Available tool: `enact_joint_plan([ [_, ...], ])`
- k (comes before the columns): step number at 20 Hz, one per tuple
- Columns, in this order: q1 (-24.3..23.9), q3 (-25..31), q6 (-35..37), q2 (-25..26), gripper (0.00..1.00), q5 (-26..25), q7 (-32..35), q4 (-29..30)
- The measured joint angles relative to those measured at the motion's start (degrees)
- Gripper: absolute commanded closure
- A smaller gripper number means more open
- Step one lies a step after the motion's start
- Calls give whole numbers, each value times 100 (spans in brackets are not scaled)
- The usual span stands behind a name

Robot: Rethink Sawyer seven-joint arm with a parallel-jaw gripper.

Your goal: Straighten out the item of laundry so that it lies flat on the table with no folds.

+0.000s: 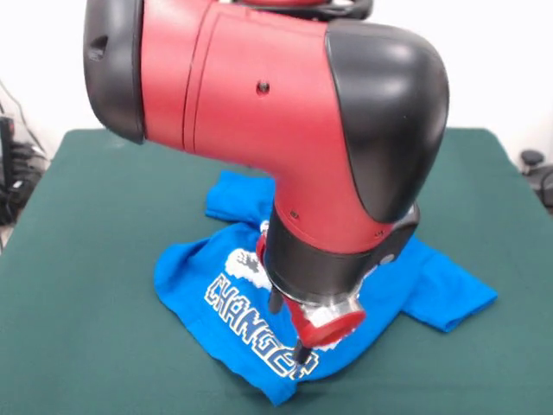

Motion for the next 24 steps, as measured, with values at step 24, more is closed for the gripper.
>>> enact_joint_plan([
  [24,-10,2,-3204,-2121,0,-538,0,4158],
])
